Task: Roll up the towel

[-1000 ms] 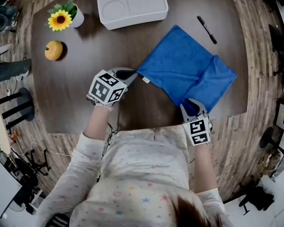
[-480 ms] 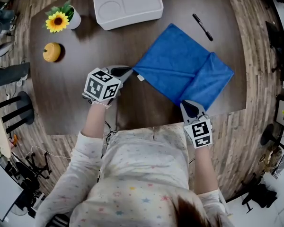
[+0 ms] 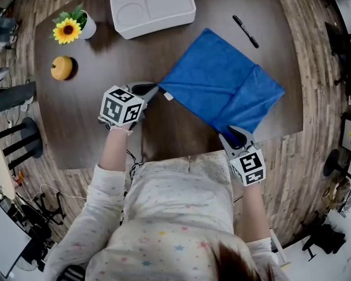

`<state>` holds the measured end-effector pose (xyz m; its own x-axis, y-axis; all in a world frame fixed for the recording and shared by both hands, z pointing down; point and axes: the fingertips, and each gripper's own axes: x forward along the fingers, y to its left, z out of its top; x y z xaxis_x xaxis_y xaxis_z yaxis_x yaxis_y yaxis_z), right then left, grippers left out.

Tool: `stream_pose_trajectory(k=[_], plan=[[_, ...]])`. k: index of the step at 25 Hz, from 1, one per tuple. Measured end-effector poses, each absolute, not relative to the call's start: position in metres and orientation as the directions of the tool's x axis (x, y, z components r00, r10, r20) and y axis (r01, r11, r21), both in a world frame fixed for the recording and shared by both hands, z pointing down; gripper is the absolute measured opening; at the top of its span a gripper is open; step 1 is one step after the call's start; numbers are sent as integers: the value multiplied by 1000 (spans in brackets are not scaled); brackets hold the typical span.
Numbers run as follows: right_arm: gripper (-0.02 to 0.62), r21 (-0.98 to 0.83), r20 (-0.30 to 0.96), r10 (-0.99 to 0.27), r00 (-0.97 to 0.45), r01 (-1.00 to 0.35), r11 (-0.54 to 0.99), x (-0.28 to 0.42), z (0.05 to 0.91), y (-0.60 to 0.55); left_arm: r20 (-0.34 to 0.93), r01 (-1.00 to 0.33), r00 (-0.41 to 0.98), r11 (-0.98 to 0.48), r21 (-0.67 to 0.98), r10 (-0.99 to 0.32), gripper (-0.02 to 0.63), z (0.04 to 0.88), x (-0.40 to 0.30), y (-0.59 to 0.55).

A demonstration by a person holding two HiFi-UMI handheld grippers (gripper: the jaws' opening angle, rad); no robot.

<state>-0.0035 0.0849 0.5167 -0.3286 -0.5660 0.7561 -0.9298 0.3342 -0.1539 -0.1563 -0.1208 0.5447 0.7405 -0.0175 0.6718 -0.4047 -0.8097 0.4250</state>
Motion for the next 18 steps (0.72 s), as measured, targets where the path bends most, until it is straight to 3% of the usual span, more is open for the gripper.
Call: stream_pose_trajectory(k=[5,13,18], plan=[[109,-61,839,-508,-194,-962,266,38,544,112,685,-406,729,-815,412,-17,20,549,-160,-122],[108,-125,876,-415,-245,-947,296,27,548,150,741,-384,671,-848,366,15,20,557,-170,-111],[124,-145,826,-501,-259,-956,256,40,519,128,748,-396,663,-859,325,-23,23,555,-173,-113]])
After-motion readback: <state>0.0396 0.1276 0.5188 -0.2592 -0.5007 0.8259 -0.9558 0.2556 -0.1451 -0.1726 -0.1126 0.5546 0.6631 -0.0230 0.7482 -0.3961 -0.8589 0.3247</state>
